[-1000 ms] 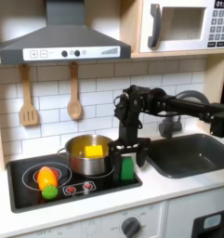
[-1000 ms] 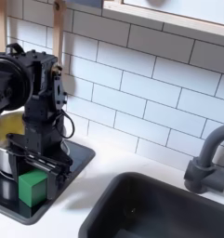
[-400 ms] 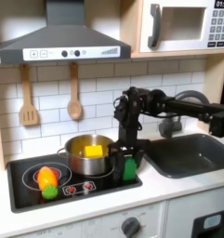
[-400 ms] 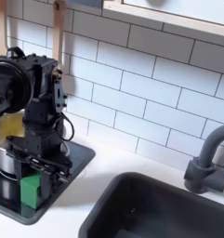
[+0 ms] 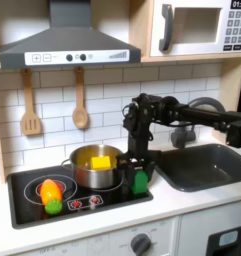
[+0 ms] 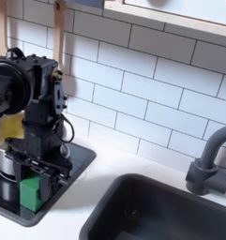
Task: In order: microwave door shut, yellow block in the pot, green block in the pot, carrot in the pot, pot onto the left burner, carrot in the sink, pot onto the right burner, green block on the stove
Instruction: 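Put the green block in the pot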
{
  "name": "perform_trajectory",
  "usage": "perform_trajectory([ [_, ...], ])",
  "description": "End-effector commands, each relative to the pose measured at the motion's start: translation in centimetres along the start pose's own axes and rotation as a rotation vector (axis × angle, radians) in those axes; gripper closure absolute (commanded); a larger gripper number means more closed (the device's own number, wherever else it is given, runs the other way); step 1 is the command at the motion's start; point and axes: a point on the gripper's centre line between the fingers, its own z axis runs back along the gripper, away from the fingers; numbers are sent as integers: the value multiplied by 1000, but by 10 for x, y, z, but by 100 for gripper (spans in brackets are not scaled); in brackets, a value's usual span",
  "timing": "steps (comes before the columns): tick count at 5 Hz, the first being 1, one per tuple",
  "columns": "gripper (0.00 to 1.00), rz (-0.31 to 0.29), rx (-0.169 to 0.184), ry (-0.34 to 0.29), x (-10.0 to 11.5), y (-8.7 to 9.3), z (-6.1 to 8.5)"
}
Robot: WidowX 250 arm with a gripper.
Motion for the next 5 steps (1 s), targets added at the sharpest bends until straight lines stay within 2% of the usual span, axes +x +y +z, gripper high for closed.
perform_trajectory([
  [1,100,3,-5,-5,-2,1,20],
  [3,100,1,10,-69,10,6,47],
  [4,100,11,19,-106,23,10,58],
  [5,100,52,24,-135,37,22,68],
])
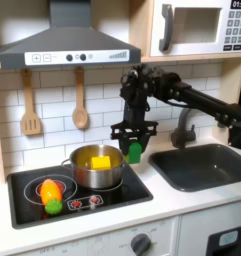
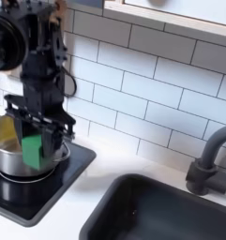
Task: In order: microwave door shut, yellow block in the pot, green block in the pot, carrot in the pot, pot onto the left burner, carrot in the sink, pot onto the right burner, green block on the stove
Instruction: 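Put the green block in the pot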
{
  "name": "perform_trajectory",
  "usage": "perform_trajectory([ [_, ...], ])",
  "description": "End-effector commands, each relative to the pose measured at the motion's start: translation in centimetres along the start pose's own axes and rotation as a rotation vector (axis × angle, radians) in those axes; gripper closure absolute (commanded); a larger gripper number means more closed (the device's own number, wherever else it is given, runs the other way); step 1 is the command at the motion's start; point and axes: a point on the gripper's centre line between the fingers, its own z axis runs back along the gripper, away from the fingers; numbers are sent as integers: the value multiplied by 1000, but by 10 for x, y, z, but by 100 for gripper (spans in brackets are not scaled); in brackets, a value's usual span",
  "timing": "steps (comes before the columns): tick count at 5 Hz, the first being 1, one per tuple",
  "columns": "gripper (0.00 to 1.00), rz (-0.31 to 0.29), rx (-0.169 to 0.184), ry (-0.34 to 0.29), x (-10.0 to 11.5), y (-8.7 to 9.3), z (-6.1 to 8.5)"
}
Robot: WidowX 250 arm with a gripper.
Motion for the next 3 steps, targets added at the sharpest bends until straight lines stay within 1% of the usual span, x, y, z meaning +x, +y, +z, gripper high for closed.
perform_trajectory([
  [1,100,60,11,-12,34,22,-2],
  [2,100,88,23,-15,41,36,-2],
  [3,100,103,32,-10,40,46,-4],
])
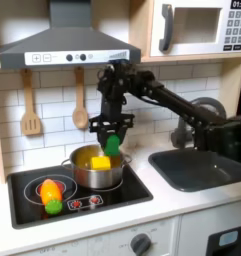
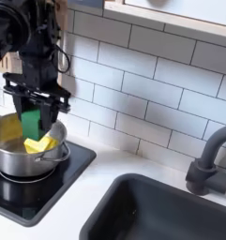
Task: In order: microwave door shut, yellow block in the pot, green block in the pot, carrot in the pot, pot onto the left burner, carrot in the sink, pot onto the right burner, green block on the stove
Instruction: 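Put the green block in the pot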
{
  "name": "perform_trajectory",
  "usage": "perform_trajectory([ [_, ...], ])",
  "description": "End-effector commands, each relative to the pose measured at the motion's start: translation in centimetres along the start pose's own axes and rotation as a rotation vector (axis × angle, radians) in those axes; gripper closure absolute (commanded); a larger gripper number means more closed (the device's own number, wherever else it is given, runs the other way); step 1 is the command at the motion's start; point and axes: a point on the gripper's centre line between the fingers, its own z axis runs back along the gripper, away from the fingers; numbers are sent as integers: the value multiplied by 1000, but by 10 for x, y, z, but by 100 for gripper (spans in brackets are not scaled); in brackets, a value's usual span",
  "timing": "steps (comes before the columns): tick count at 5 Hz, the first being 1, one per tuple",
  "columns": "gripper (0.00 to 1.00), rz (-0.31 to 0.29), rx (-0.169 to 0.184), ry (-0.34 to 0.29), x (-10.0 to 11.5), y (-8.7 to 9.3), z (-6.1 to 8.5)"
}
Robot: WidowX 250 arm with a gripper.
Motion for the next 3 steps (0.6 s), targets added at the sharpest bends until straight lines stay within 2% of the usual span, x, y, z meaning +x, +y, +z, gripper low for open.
perform_trajectory([
  [1,100,15,22,14,-5,13,-4],
  [2,100,22,18,18,-5,16,-11],
  [3,0,3,6,37,-6,12,-19],
])
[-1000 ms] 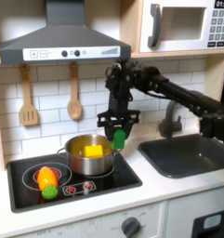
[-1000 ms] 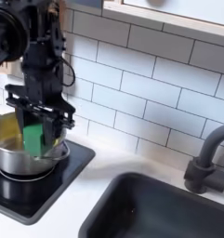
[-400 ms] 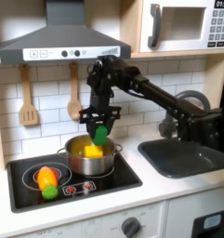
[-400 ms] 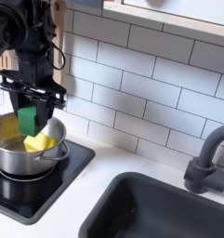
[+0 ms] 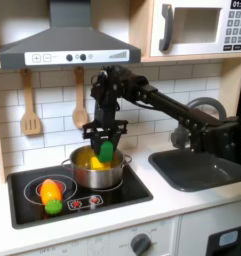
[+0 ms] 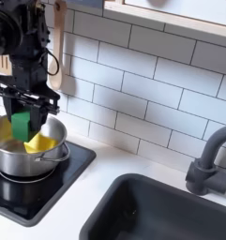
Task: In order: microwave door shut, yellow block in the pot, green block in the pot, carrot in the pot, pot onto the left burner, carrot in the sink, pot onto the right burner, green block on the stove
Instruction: 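Put the green block in the pot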
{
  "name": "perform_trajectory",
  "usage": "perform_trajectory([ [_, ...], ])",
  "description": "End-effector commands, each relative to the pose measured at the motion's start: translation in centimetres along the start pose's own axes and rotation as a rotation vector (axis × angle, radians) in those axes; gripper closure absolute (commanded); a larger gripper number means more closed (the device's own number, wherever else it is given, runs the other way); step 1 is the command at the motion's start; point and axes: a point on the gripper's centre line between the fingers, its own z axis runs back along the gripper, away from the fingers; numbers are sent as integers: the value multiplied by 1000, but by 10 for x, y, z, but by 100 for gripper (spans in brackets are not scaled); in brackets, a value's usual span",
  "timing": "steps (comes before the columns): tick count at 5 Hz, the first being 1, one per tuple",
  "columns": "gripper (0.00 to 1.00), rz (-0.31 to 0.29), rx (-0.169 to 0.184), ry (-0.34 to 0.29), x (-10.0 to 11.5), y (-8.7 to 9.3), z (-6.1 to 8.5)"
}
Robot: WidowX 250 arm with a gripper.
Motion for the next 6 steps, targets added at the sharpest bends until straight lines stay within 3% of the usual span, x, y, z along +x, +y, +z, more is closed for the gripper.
perform_trajectory([
  [1,0,-9,-3,6,-1,1,-5],
  [3,0,-6,-2,23,-6,4,-11],
  [6,0,-1,-22,81,-17,8,-32],
])
